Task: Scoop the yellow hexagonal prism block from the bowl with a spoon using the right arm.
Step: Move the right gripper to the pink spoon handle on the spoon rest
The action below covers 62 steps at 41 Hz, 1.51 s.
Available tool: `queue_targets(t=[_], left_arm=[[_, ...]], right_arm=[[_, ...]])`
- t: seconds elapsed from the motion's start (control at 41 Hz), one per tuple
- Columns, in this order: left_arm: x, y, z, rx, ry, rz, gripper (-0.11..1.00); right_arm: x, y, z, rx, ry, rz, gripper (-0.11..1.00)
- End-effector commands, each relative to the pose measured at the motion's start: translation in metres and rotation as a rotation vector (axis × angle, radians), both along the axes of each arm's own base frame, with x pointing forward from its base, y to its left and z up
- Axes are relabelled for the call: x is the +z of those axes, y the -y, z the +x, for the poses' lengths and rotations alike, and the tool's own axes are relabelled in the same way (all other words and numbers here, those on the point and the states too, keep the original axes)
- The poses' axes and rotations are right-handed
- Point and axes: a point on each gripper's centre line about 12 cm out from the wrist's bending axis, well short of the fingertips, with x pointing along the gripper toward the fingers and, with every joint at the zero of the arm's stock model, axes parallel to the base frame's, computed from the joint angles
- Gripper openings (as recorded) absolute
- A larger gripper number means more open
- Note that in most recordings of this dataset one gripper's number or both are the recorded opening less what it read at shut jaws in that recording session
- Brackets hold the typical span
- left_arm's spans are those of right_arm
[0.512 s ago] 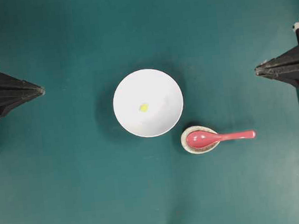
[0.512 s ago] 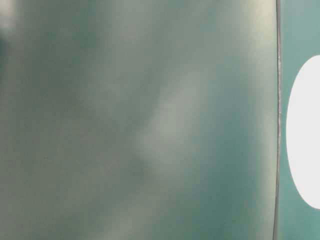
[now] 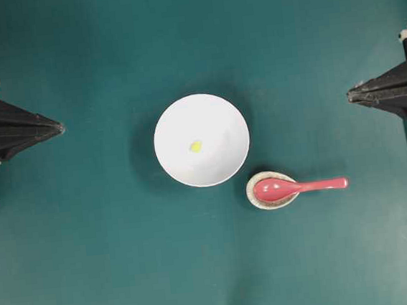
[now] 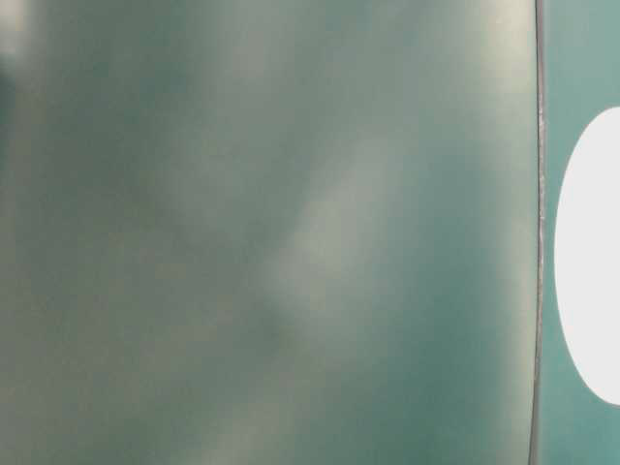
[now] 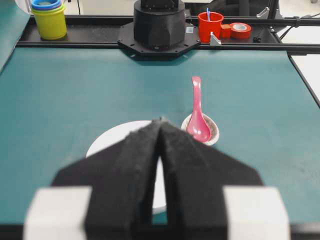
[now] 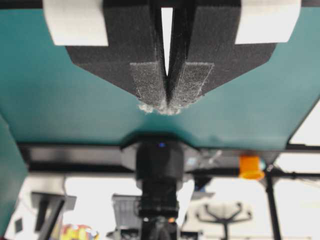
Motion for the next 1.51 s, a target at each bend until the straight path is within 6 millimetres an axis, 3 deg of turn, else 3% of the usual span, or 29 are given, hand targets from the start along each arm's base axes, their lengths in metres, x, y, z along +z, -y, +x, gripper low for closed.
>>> queue_targets(t=[0.0, 0.341, 0.463, 0.732, 1.146, 1.487], left_arm=[[0.014, 0.001, 0.002, -0.004, 0.049, 0.003, -0.01], [0.012, 0.000, 0.002, -0.002, 0.038, -0.008, -0.01], [0.014, 0.001, 0.000, -0.004, 0.051, -0.002, -0.01], [0.015, 0.000, 0.000, -0.002, 0.051, 0.005, -0.01], [0.013, 0.001, 0.000, -0.004, 0.044, 0.006, -0.01], [0.011, 0.000, 0.001, -0.002, 0.034, 0.006, -0.01]], right_arm=[[0.009, 0.000, 0.003, 0.000, 0.020, -0.005, 0.04], [0.007, 0.000, 0.004, -0.001, 0.011, -0.005, 0.46], [0.001, 0.000, 0.007, 0.001, -0.012, 0.005, 0.55], [-0.029, 0.001, 0.023, -0.006, -0.101, 0.038, 0.55], [-0.092, -0.009, 0.047, 0.003, -0.166, 0.092, 0.55], [-0.134, -0.029, 0.047, 0.022, -0.211, 0.135, 0.55]])
